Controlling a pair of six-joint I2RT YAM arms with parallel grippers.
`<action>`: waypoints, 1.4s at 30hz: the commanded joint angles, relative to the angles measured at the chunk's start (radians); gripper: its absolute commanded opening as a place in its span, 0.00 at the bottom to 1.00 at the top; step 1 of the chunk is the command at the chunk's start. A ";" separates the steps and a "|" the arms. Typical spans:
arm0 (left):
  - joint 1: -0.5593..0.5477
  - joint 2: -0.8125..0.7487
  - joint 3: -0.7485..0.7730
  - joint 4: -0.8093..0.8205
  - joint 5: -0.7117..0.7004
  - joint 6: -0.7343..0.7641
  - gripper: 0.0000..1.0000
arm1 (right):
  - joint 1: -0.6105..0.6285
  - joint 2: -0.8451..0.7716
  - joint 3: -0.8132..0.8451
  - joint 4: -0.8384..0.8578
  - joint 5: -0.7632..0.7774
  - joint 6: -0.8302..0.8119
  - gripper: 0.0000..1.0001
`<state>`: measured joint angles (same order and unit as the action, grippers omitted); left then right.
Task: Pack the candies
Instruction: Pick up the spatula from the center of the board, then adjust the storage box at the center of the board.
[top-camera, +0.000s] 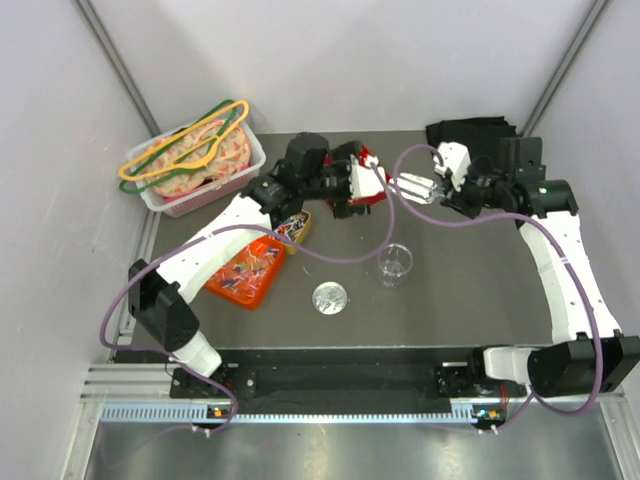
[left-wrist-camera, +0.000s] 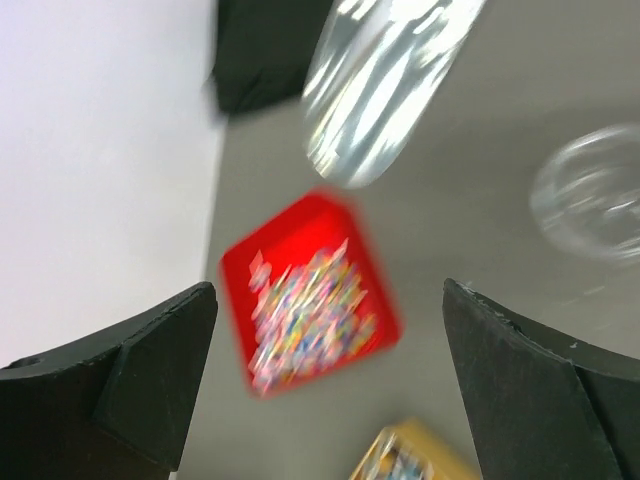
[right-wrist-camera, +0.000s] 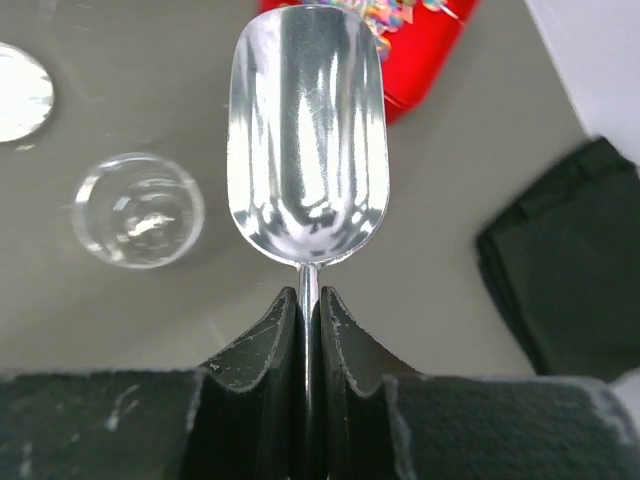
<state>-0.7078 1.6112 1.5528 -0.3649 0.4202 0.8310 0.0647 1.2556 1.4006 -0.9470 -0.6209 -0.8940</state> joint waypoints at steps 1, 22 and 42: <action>0.039 0.015 0.040 -0.109 -0.365 -0.023 0.99 | 0.063 0.056 0.058 0.198 0.285 0.147 0.00; 0.295 0.409 0.312 -0.008 -0.387 -0.391 0.99 | 0.098 0.285 0.356 0.180 0.552 0.291 0.00; 0.442 0.891 0.754 0.208 0.229 -0.477 0.79 | 0.098 0.242 0.302 0.172 0.490 0.359 0.00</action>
<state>-0.2600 2.4722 2.2272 -0.2489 0.4904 0.4049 0.1509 1.5558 1.7027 -0.8005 -0.1036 -0.5621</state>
